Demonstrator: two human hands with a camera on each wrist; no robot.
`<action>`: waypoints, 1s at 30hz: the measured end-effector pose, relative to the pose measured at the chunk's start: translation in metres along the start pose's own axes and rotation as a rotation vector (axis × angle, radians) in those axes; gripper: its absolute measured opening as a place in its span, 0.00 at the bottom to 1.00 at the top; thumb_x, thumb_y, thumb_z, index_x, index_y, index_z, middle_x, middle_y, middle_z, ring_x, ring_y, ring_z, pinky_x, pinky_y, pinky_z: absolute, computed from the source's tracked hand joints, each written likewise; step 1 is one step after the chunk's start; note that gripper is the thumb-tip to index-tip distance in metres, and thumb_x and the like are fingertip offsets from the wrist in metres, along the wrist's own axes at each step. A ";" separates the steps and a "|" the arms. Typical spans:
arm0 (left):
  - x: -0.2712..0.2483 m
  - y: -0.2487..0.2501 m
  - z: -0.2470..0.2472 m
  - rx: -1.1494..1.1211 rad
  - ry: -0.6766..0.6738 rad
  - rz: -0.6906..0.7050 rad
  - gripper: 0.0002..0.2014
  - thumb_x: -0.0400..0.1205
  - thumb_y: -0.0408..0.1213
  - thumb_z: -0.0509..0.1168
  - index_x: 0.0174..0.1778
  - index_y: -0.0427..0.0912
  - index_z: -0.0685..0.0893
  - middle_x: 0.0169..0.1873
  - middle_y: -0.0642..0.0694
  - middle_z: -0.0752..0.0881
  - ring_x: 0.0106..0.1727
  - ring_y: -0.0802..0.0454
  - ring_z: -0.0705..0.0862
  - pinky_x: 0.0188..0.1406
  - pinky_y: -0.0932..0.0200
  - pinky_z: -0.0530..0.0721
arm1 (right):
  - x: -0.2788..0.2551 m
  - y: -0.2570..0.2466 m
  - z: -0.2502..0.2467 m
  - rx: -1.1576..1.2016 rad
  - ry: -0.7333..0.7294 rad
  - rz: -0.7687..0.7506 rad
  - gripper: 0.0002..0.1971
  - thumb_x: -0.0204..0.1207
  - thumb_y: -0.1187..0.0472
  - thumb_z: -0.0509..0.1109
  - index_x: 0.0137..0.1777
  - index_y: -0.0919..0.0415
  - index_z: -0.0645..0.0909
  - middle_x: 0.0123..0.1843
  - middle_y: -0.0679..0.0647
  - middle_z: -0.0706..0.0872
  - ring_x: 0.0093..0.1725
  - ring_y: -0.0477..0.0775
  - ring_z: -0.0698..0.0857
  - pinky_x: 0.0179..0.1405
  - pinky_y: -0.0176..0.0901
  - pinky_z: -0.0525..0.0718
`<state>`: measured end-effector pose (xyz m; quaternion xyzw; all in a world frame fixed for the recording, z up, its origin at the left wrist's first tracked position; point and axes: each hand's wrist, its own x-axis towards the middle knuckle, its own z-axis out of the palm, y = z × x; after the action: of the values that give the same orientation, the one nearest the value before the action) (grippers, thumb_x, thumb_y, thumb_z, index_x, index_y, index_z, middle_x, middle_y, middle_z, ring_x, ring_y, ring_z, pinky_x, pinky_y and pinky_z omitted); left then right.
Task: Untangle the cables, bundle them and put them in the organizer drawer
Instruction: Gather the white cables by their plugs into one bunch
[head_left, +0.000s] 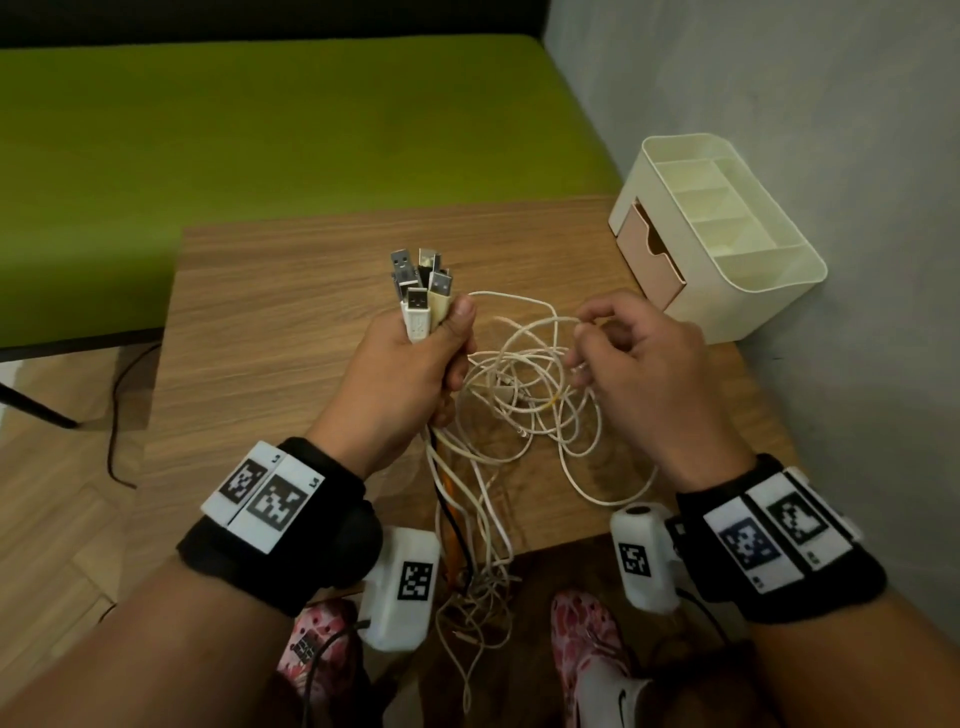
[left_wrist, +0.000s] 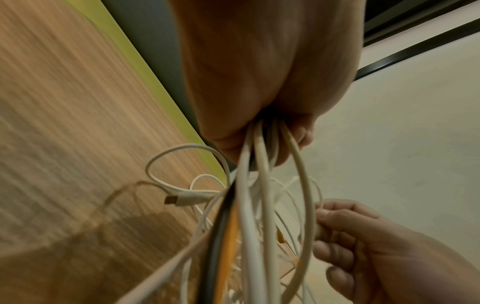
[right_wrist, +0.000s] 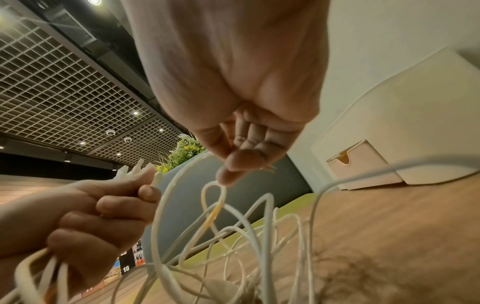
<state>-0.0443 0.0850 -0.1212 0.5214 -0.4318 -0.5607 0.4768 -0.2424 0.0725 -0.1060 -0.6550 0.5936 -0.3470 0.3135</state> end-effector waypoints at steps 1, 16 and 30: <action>0.000 0.000 0.000 -0.001 -0.002 -0.002 0.18 0.87 0.48 0.60 0.35 0.41 0.78 0.20 0.47 0.72 0.18 0.53 0.64 0.21 0.60 0.64 | 0.000 0.000 0.001 -0.002 0.008 -0.033 0.08 0.83 0.59 0.68 0.55 0.45 0.84 0.37 0.45 0.90 0.37 0.38 0.89 0.34 0.35 0.88; -0.004 -0.003 0.010 -0.171 -0.136 0.009 0.17 0.83 0.53 0.61 0.31 0.49 0.72 0.23 0.50 0.63 0.20 0.56 0.59 0.19 0.64 0.59 | -0.018 -0.018 0.024 0.311 -0.103 -0.089 0.12 0.76 0.63 0.76 0.54 0.47 0.80 0.46 0.45 0.92 0.44 0.43 0.91 0.43 0.42 0.90; -0.008 -0.003 0.015 -0.149 -0.227 0.109 0.11 0.78 0.45 0.69 0.41 0.40 0.82 0.22 0.50 0.75 0.17 0.59 0.68 0.17 0.67 0.66 | -0.025 -0.019 0.032 0.393 -0.130 -0.116 0.13 0.74 0.65 0.77 0.52 0.46 0.83 0.49 0.45 0.91 0.50 0.47 0.90 0.50 0.51 0.91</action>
<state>-0.0593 0.0932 -0.1212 0.3936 -0.4679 -0.6197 0.4921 -0.2067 0.0994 -0.1103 -0.6353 0.4544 -0.4307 0.4522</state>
